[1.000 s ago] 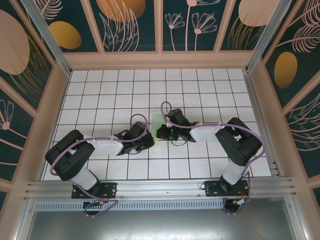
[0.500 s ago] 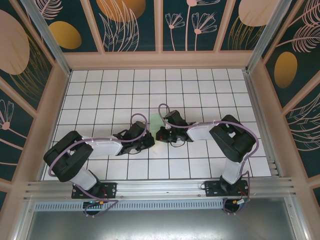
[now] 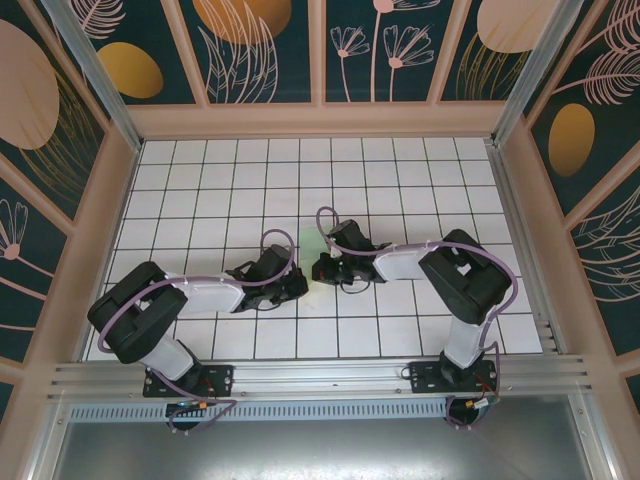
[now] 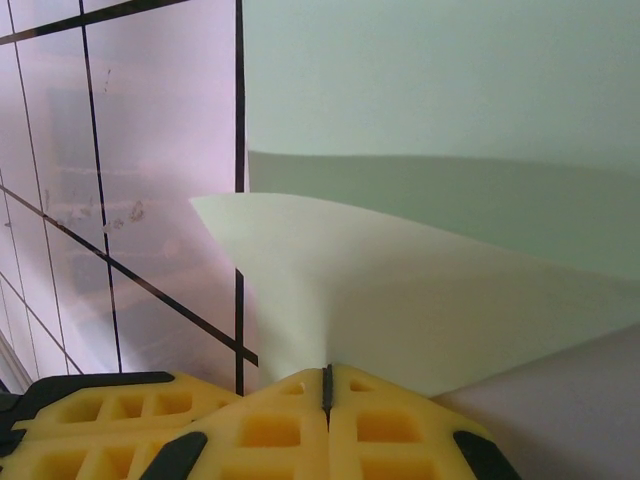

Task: Fold a paper plane with a square sheet of paper (pick it up from the middle)
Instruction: Third fold the triangle at the center of the table.

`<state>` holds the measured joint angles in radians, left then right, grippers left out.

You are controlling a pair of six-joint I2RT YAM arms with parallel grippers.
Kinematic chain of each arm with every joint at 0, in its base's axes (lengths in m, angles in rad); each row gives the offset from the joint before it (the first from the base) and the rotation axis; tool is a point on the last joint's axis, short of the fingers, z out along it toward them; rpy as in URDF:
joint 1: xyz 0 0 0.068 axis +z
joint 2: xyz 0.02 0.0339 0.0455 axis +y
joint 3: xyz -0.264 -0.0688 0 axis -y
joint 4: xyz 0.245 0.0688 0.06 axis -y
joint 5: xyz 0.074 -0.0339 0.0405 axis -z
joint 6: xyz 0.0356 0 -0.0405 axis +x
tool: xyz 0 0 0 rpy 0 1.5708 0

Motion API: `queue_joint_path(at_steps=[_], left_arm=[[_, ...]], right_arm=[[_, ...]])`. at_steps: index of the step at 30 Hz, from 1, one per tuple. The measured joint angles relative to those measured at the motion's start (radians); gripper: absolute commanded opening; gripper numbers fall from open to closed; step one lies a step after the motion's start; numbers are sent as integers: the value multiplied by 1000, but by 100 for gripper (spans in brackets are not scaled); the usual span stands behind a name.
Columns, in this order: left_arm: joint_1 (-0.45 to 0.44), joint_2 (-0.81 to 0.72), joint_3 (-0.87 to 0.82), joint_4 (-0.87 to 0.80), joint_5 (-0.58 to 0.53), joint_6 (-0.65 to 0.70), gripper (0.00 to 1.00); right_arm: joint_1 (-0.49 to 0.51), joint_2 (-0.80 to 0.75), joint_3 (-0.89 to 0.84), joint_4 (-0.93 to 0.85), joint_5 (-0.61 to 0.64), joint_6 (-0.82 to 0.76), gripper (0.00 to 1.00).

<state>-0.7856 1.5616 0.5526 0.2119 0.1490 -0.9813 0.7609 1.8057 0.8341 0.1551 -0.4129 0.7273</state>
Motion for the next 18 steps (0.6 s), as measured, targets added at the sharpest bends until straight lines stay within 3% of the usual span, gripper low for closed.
queue_joint_path(at_steps=[18], left_arm=[[0, 3, -3, 2, -3, -11, 0]], right_arm=[[-229, 35, 57, -35, -14, -150, 0]])
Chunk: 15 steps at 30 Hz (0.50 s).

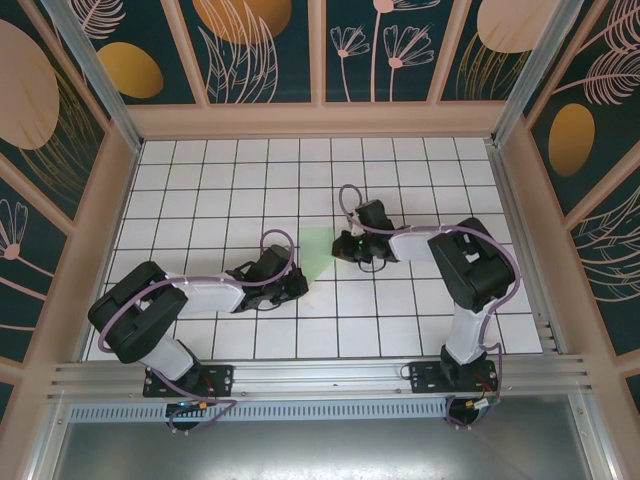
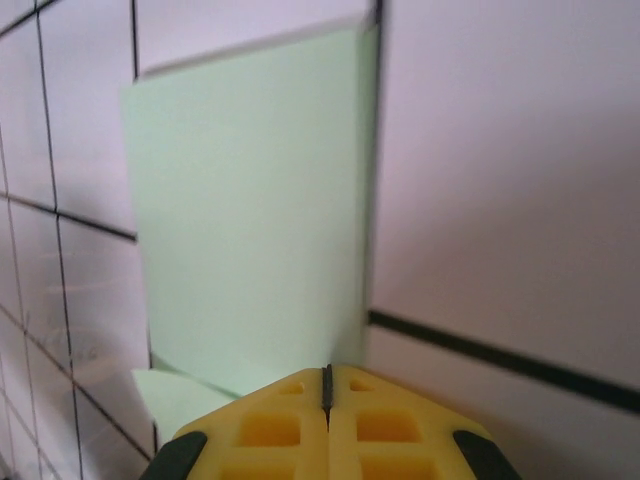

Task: Fold a paper plane with a square sheet of paper (pick it up from the middle)
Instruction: Third fold the triangle at the center of the table.

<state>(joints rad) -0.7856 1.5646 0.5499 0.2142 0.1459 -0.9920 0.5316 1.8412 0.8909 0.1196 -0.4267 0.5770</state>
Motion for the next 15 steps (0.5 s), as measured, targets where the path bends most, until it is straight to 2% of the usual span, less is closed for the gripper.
queue_joint_path(at_steps=[4, 7, 11, 15], left_arm=[[0, 0, 1, -1, 0, 0, 0], [0, 0, 2, -2, 0, 0, 0], [0, 0, 4, -6, -1, 0, 0], [0, 0, 4, -6, -1, 0, 0]], right_arm=[[-3, -71, -12, -12, 22, -3, 0], [72, -122, -14, 1, 26, 2, 0], [167, -121, -22, 19, 13, 25, 0], [196, -79, -23, 33, 6, 51, 0]])
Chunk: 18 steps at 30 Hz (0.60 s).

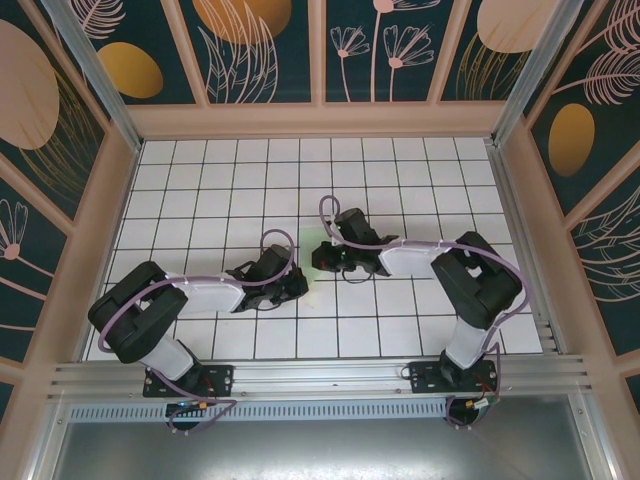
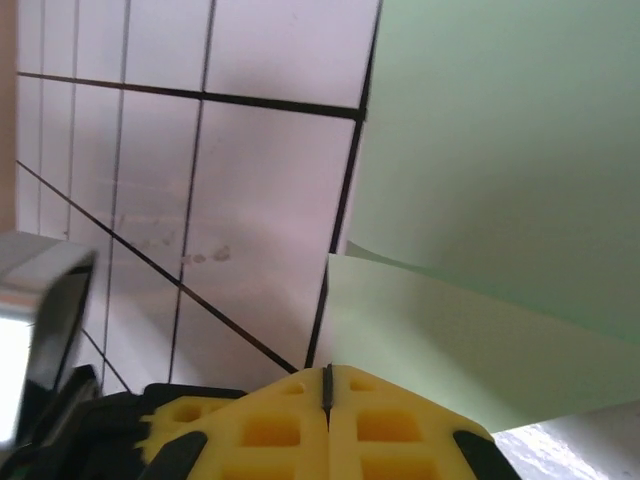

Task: Fold a paper plane with a square sheet of paper (pick it up from the middle)
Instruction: Third fold the triangle at the center of the table.

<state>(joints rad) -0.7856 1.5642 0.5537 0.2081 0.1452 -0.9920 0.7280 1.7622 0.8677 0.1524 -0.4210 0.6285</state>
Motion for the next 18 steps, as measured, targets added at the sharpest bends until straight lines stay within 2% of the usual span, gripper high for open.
queue_joint_path(at_steps=[12, 15, 18], left_arm=[[0, -2, 0, -3, 0, 0, 0], [0, -3, -7, 3, 0, -9, 0], [0, -7, -31, 41, 1, -26, 0]], right_arm=[[15, 87, 14, 0, -3, 5, 0], [-7, 87, 13, -3, -11, -6, 0], [-71, 87, 5, -1, -35, -24, 0]])
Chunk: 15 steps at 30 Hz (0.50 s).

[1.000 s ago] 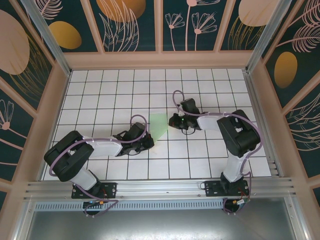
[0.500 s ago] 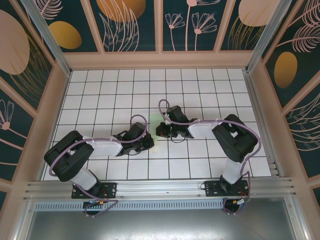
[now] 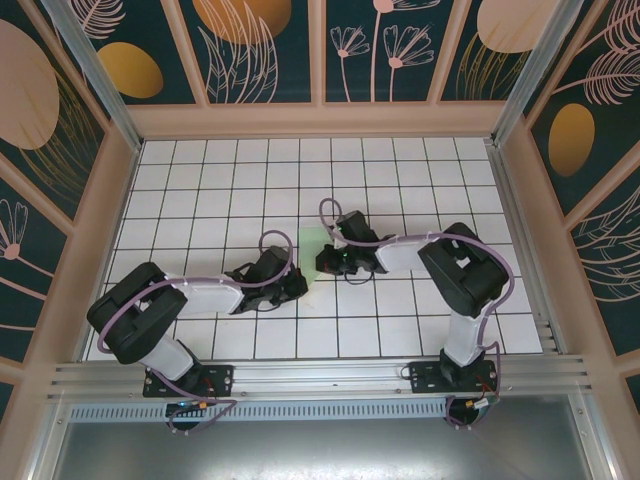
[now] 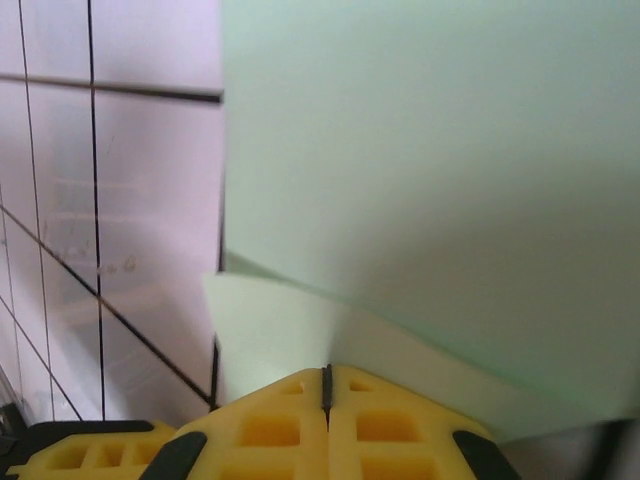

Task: Fold a paper plane with a square sheet of paper (pick it up from the middle)
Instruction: Third fold the triangle at the center of the table.

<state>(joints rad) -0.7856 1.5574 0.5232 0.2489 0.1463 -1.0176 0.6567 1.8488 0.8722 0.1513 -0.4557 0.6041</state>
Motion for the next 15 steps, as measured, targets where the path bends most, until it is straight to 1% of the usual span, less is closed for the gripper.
queue_joint_path(at_steps=[5, 9, 10, 14, 15], left_arm=[[0, -8, -30, 51, 0, -18, 0], [0, -28, -34, 28, 0, -13, 0], [0, -33, -31, 15, -1, -7, 2], [0, -47, 30, -94, -17, 39, 28], [0, -56, 49, -111, -27, 46, 30]], right_arm=[[-105, -5, -3, -12, -22, -27, 0], [-147, -52, -4, -76, 46, -45, 0], [-155, -71, -5, -90, 63, -45, 0], [-164, -192, -32, -109, 92, -36, 0], [-164, -224, -42, -107, 91, -27, 4]])
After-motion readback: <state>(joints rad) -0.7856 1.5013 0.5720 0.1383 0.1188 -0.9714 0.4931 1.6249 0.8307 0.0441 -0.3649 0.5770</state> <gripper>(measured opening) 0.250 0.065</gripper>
